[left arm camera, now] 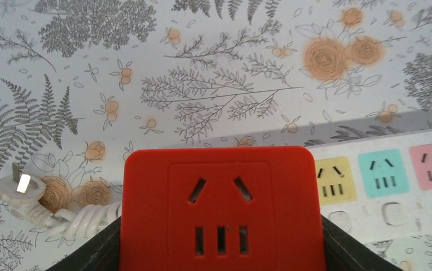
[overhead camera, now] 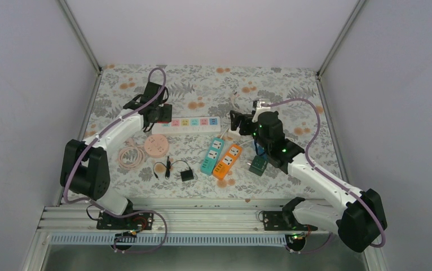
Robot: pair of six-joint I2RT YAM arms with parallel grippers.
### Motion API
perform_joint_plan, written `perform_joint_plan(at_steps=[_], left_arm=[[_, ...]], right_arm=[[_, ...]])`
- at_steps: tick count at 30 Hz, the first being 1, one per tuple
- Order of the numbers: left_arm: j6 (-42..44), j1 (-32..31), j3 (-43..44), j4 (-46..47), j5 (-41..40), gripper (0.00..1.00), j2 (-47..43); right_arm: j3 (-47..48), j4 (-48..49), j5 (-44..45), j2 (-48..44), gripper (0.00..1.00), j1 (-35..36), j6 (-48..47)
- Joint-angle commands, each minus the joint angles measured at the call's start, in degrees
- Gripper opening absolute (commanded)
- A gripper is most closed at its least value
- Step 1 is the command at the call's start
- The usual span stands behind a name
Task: Insert the plug
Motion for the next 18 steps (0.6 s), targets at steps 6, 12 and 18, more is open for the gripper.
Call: perform_joint_plan(at_steps=[6, 12, 18], left_arm=[[0.43, 1.81, -0.96, 4.99, 2.56, 0.50, 2.86], [-0.33, 2.02, -0.67, 5.03, 3.85, 0.50, 4.85], [-1.16, 2.01, -1.29, 6.08, 4.35, 0.50, 5.55]], right_arm=[[1.10, -0.98, 1.26, 0.98, 1.00, -0.94, 2.56], [0.93, -1.76, 1.49, 1.45, 1.00, -1.07, 3.28], [0.28, -0.53, 0.96, 1.21, 1.00, -1.27, 2.66]])
